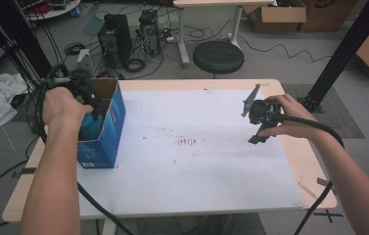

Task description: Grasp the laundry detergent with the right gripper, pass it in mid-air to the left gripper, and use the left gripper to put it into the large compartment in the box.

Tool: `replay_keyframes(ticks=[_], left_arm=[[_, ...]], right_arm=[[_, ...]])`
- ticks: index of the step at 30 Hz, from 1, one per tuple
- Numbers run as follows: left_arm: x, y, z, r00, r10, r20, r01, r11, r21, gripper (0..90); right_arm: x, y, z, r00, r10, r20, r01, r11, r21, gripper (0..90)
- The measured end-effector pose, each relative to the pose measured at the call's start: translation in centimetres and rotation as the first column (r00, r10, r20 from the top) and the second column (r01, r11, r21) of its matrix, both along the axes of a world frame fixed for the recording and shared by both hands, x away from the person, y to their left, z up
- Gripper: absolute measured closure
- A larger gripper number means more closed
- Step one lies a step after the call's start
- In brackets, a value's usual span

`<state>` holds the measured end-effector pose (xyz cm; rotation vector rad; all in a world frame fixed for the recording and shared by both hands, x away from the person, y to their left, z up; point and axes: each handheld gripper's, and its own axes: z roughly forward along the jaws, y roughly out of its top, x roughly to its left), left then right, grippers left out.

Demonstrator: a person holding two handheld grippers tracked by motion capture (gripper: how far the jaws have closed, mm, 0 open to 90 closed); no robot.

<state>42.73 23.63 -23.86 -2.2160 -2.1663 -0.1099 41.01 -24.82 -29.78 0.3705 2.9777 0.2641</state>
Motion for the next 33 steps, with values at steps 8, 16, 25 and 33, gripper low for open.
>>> replay_keyframes(ticks=[8, 16, 25, 33], left_arm=[[0.0, 0.1, -1.4, 0.9999, -0.003, -0.015, 0.003, 1.0000, -0.007, 38.8], [-0.1, 0.1, -2.3, 0.9995, -0.008, -0.030, 0.009, 0.9998, 0.017, 38.7], [-0.2, 0.3, -3.1, 0.9995, -0.011, -0.029, 0.011, 0.9998, 0.014, 38.7], [-0.2, 0.0, -3.2, 0.9992, -0.014, -0.037, 0.015, 0.9996, 0.024, 38.5]], right_arm=[[0.0, 0.0, -0.1, 1.0000, 0.002, -0.001, -0.002, 1.0000, -0.004, 25.8], [-0.1, -0.1, 0.0, 1.0000, -0.001, -0.002, 0.001, 1.0000, 0.002, 25.8], [-0.1, 0.0, -0.3, 1.0000, -0.001, -0.005, 0.001, 1.0000, 0.000, 25.8], [-0.2, 0.1, -0.4, 1.0000, 0.003, -0.006, -0.003, 1.0000, -0.001, 25.8]])
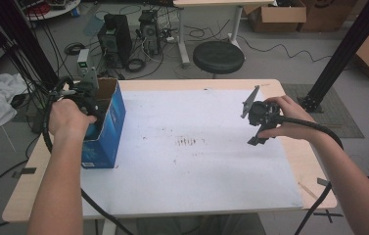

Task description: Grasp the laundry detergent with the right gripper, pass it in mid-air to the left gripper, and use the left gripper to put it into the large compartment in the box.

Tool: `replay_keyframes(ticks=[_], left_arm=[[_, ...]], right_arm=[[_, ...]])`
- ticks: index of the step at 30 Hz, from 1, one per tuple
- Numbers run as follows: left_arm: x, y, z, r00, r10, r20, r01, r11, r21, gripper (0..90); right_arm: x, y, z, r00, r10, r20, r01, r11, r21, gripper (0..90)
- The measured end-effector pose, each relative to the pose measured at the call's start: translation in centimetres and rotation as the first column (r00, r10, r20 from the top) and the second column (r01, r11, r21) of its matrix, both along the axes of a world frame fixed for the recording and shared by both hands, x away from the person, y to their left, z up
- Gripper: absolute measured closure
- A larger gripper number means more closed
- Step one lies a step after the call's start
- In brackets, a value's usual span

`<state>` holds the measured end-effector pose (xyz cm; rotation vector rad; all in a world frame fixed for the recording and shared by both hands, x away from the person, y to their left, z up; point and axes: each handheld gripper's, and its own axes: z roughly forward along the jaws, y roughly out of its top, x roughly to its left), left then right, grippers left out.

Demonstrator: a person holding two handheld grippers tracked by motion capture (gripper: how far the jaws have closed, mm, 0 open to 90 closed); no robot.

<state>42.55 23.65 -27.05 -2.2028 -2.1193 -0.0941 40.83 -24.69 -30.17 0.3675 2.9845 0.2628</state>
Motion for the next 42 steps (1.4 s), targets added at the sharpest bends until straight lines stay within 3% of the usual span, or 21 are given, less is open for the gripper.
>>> replay_keyframes(ticks=[25, 42], left_arm=[[0.08, -0.31, -0.10, 0.9999, 0.011, -0.008, -0.011, 0.9999, 0.013, 37.6], [-0.03, -0.58, 0.32, 0.9998, 0.018, -0.004, -0.018, 0.9995, 0.028, 30.2]], right_arm=[[-0.06, 0.00, -0.17, 1.0000, 0.000, -0.003, 0.000, 1.0000, 0.003, 25.8], [-0.23, -0.34, 0.12, 1.0000, -0.005, 0.001, 0.005, 0.9999, 0.010, 25.8]])
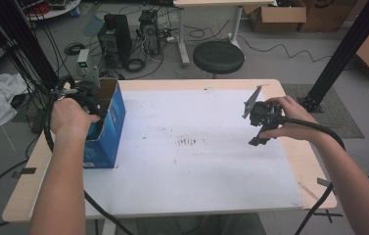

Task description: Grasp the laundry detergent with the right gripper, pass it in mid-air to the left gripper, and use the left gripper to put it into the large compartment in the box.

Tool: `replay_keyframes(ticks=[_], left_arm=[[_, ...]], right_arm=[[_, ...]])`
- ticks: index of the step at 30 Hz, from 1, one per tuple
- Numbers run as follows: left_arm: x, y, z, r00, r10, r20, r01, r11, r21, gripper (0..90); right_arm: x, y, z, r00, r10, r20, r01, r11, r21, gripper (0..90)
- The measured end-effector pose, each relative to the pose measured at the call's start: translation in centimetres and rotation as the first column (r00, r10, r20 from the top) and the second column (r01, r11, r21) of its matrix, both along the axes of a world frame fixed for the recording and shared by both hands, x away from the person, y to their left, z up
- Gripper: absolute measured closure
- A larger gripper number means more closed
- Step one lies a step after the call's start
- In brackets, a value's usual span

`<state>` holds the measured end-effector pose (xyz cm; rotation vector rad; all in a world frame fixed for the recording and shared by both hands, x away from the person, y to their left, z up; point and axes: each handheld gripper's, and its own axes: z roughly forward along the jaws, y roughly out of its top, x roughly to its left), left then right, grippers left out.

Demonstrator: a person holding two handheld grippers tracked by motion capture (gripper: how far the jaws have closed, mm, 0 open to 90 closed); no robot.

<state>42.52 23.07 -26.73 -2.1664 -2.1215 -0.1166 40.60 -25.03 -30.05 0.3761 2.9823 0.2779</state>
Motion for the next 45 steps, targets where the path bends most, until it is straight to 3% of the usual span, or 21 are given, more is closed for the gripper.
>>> replay_keyframes(ticks=[8, 16, 22, 26, 29, 35, 38, 39, 40, 43, 45], left_arm=[[-0.1, -0.2, 0.5, 0.9999, -0.010, 0.004, 0.010, 0.9998, 0.016, 26.8], [-0.2, -1.2, 2.2, 0.9982, -0.052, 0.027, 0.052, 0.9983, 0.025, 20.8], [-0.5, -2.6, 3.7, 0.9938, -0.099, 0.051, 0.097, 0.9943, 0.046, 18.3], [-0.8, -3.9, 5.1, 0.9862, -0.151, 0.068, 0.147, 0.9872, 0.061, 16.5], [-1.2, -5.2, 6.2, 0.9744, -0.203, 0.096, 0.199, 0.9788, 0.048, 15.8], [-2.0, -8.2, 7.2, 0.9365, -0.322, 0.140, 0.324, 0.9460, 0.005, 15.3], [-2.2, -9.8, 6.9, 0.9132, -0.378, 0.153, 0.385, 0.9227, -0.020, 15.4], [-2.3, -10.5, 6.7, 0.9007, -0.405, 0.157, 0.414, 0.9095, -0.031, 15.4], [-2.4, -10.9, 6.5, 0.8954, -0.415, 0.161, 0.426, 0.9040, -0.038, 15.3], [-2.5, -12.7, 5.9, 0.8677, -0.468, 0.167, 0.482, 0.8743, -0.055, 15.4], [-2.6, -13.5, 5.7, 0.8564, -0.486, 0.174, 0.503, 0.8621, -0.066, 15.4]], right_arm=[[-0.2, 0.1, 0.2, 1.0000, -0.005, -0.003, 0.005, 1.0000, 0.004, 25.8], [-0.5, 0.2, 0.6, 1.0000, -0.005, 0.003, 0.005, 0.9999, 0.009, 25.8], [-0.9, 0.1, 0.9, 0.9999, -0.006, 0.009, 0.006, 0.9999, 0.012, 25.8], [-1.2, 0.1, 1.1, 1.0000, 0.000, 0.010, 0.000, 0.9999, 0.013, 25.8], [-1.3, 0.1, 1.2, 0.9999, -0.006, 0.013, 0.005, 0.9999, 0.014, 25.8], [-1.2, 0.3, 1.5, 0.9999, 0.004, 0.010, -0.005, 0.9995, 0.031, 24.4], [-1.2, 0.5, 1.8, 1.0000, 0.009, 0.004, -0.009, 0.9991, 0.041, 22.9], [-1.2, 0.6, 1.8, 0.9999, 0.010, 0.002, -0.010, 0.9989, 0.045, 22.8], [-1.2, 0.7, 2.0, 0.9999, 0.012, -0.001, -0.012, 0.9988, 0.047, 22.8], [-1.1, 0.8, 2.1, 0.9999, 0.013, -0.001, -0.012, 0.9986, 0.050, 22.6], [-1.1, 0.9, 2.3, 0.9999, 0.011, -0.002, -0.011, 0.9989, 0.046, 22.6]])
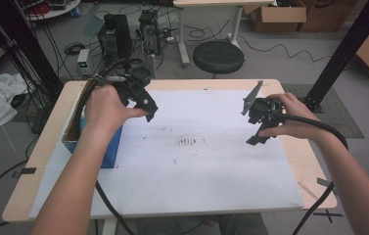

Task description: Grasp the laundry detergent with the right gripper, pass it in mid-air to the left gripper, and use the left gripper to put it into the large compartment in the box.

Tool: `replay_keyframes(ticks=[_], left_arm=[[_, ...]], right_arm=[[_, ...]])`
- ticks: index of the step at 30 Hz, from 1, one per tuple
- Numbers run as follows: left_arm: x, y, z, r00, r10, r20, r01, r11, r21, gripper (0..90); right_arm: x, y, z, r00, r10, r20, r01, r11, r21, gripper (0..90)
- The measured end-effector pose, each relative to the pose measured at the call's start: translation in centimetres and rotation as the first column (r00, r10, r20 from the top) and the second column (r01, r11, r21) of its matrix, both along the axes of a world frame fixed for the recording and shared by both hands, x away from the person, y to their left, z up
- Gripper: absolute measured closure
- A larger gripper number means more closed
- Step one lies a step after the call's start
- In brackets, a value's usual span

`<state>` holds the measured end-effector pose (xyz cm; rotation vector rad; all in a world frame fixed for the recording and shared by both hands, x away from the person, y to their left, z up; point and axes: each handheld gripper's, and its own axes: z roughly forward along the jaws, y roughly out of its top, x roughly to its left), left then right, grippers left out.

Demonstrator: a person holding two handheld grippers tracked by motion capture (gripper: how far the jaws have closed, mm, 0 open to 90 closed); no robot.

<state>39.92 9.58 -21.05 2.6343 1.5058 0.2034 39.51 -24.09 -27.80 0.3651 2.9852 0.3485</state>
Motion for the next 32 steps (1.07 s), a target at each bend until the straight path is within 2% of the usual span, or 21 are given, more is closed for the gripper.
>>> replay_keyframes(ticks=[4, 9, 14, 32], left_arm=[[0.0, -1.5, -0.3, 0.9989, -0.046, -0.003, 0.046, 0.9989, -0.004, 15.4], [-0.2, -2.5, -0.1, 0.9969, -0.078, 0.001, 0.079, 0.9969, -0.011, 15.4], [-0.2, -2.6, 0.0, 0.9966, -0.082, 0.006, 0.082, 0.9964, -0.022, 15.4], [-0.2, -3.0, 0.0, 0.9959, -0.091, -0.001, 0.091, 0.9957, -0.017, 15.4]], right_arm=[[0.0, 0.2, 0.2, 1.0000, -0.001, 0.004, 0.001, 1.0000, -0.004, 22.6], [-0.1, 0.4, 0.5, 0.9999, 0.007, 0.009, -0.007, 0.9999, -0.009, 22.6], [-0.1, 0.5, 0.5, 1.0000, 0.006, 0.008, -0.006, 0.9999, -0.014, 22.6], [-0.1, 0.3, 0.0, 1.0000, 0.002, -0.001, -0.002, 0.9998, -0.020, 22.8]])
